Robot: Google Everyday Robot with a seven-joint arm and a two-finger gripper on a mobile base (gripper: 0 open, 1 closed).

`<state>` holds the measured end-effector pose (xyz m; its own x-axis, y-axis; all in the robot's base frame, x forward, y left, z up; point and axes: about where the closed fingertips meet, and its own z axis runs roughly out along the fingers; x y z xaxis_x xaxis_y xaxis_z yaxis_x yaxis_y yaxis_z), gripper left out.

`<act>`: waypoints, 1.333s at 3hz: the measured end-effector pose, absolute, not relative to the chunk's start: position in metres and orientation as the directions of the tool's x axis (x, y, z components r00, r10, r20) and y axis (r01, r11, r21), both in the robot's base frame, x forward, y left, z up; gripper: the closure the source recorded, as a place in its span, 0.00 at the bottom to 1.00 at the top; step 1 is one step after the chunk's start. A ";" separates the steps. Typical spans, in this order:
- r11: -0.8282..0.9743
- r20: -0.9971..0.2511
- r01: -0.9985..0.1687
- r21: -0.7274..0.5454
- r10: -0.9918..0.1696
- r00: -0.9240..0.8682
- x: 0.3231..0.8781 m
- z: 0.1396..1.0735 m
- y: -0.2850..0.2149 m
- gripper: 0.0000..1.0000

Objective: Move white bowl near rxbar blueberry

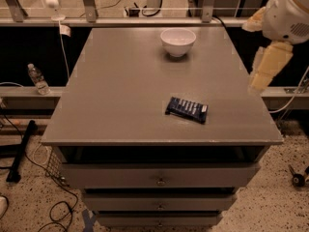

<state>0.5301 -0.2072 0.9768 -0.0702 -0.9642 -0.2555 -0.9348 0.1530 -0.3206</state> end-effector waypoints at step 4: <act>0.112 -0.304 -0.895 -0.432 -0.952 0.028 0.655 0.952 -0.185 0.00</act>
Offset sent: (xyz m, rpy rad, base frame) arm 0.1523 0.0254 -0.0189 -0.0081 -0.1822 0.0838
